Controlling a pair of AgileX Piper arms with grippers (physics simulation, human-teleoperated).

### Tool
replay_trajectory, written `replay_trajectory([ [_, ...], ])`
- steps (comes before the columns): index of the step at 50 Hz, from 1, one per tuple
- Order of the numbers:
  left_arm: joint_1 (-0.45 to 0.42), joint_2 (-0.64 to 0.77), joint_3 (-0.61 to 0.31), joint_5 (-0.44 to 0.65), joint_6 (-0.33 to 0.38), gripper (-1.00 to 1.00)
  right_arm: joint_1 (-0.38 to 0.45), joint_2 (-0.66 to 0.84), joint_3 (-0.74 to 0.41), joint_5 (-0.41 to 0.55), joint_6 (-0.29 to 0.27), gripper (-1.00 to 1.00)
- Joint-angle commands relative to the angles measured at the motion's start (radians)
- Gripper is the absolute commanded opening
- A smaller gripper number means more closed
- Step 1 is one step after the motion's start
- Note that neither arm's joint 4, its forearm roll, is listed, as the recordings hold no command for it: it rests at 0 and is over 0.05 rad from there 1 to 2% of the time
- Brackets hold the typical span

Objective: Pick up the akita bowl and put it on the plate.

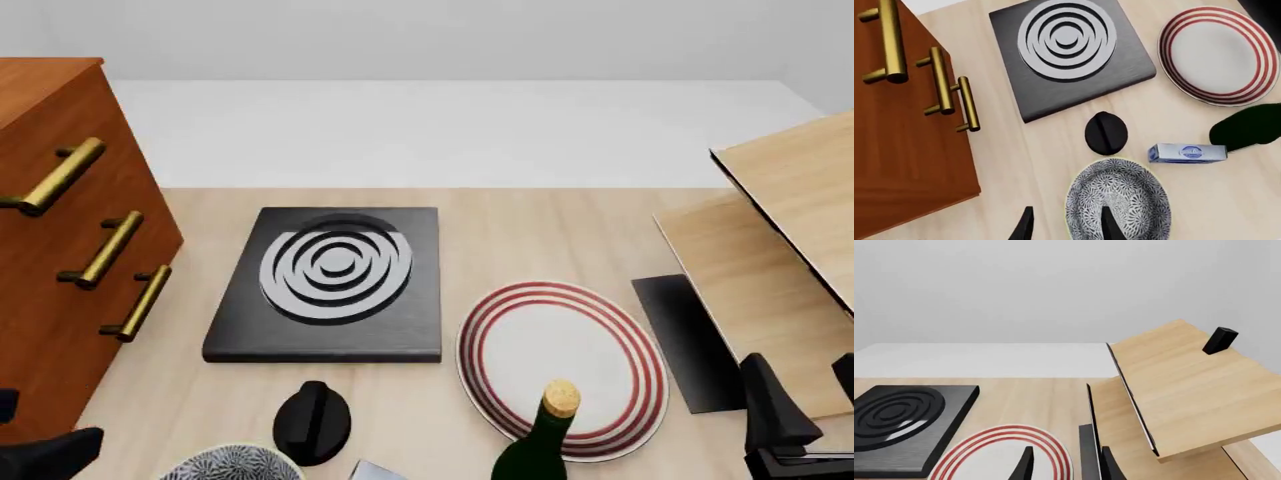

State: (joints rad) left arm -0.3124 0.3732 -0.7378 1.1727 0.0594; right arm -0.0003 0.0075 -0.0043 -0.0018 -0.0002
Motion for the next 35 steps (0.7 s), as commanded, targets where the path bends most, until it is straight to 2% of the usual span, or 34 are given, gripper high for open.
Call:
replay_trajectory([
  [1, -0.052, -0.003, 0.089, -0.015, -0.041, 1.00, 0.000, 0.000, 0.000, 0.000, 0.000, 1.00],
  [6, -0.087, 0.006, 0.130, -0.028, -0.063, 1.00, 0.000, 0.000, 0.000, 0.000, 0.000, 1.00],
  [17, -0.092, 0.026, 0.138, -0.041, -0.060, 1.00, 0.000, 0.000, 0.000, 0.000, 0.000, 1.00],
  [35, -0.140, 0.016, 0.194, -0.051, -0.096, 1.00, 0.000, 0.000, 0.000, 0.000, 0.000, 1.00],
])
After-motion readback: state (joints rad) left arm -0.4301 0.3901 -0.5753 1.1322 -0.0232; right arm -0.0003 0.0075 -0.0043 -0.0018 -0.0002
